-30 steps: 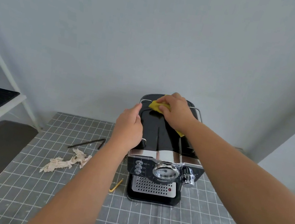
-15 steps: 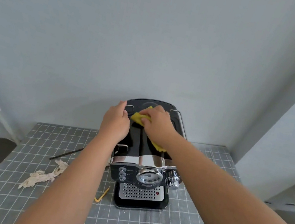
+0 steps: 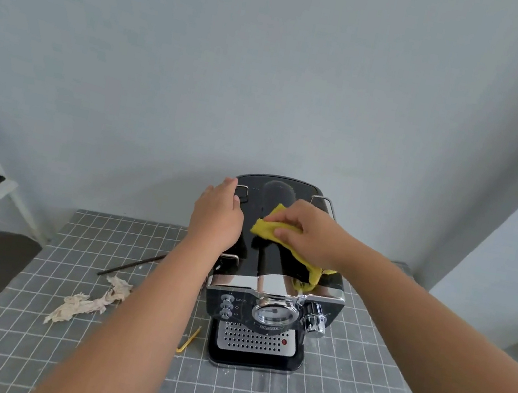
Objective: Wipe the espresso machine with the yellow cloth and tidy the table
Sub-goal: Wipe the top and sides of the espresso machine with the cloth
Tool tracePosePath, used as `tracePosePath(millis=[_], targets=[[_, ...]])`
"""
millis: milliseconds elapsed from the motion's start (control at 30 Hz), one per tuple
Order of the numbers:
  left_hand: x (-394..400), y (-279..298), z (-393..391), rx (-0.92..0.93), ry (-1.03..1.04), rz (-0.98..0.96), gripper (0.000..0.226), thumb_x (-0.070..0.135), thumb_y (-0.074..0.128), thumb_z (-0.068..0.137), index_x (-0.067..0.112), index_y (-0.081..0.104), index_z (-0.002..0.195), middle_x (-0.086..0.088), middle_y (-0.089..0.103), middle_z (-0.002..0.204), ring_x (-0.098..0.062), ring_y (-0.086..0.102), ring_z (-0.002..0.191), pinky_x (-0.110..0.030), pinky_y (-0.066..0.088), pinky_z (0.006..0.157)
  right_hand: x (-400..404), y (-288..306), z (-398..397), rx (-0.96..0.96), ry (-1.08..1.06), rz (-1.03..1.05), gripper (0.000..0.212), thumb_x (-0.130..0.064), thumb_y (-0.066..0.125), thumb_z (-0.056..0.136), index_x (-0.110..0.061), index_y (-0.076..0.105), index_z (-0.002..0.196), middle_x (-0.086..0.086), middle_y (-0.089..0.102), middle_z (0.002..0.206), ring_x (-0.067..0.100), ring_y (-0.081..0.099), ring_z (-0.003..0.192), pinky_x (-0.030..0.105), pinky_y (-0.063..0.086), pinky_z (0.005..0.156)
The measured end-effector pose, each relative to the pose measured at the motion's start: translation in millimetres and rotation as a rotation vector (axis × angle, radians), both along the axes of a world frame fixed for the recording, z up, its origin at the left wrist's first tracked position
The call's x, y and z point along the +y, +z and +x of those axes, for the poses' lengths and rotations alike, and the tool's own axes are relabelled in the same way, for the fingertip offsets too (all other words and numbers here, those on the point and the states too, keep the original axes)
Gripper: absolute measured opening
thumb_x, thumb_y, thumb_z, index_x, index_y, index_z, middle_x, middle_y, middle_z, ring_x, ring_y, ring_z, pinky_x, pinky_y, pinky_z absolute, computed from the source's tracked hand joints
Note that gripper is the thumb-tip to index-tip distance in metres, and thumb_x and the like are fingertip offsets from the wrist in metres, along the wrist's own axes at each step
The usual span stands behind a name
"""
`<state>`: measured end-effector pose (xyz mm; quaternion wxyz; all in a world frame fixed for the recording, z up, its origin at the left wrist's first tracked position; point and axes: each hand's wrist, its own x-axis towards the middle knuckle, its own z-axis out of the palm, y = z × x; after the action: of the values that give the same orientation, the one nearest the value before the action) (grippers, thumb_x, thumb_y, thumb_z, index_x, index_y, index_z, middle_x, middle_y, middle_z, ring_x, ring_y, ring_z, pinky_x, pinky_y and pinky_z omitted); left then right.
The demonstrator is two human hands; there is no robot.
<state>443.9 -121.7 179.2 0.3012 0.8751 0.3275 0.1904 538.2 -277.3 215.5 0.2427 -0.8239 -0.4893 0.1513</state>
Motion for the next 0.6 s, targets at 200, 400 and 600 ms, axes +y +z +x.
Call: tracePosePath(millis=[200,400,600], targets=[[2,-2,0,-0.004,-0.005,-0.029,0.046,0.017,0.03,0.104,0.015,0.033,0.15,-0.009,0.04,0.152,-0.03,0.031,0.143,-0.042,0.029,0.116,65,-20,33,-0.125,-0.164,0.06,0.031,-0.026,0.047,0.098,-0.024,0.062,0.125,0.006,0.045,0.124,0.025,0.042,0.119,0.034,0.035,0.103],[2,-2,0,0.015,-0.033,0.019,0.045,0.016,0.031,0.104,0.01,0.036,0.148,-0.011,0.042,0.151,-0.034,0.035,0.14,-0.046,0.03,0.114,91,-6,57,-0.216,-0.198,-0.068,0.031,-0.021,0.04,0.1,-0.019,0.062,0.122,0.008,0.044,0.124,0.028,0.048,0.114,0.034,0.042,0.09],[2,-2,0,0.033,-0.055,0.024,0.044,0.017,0.031,0.104,0.01,0.034,0.148,-0.013,0.042,0.15,-0.035,0.036,0.139,-0.048,0.031,0.113,74,-5,67,-0.238,-0.286,-0.024,0.028,-0.012,0.046,0.095,-0.019,0.066,0.113,0.005,0.048,0.115,0.024,0.053,0.102,0.029,0.042,0.077]])
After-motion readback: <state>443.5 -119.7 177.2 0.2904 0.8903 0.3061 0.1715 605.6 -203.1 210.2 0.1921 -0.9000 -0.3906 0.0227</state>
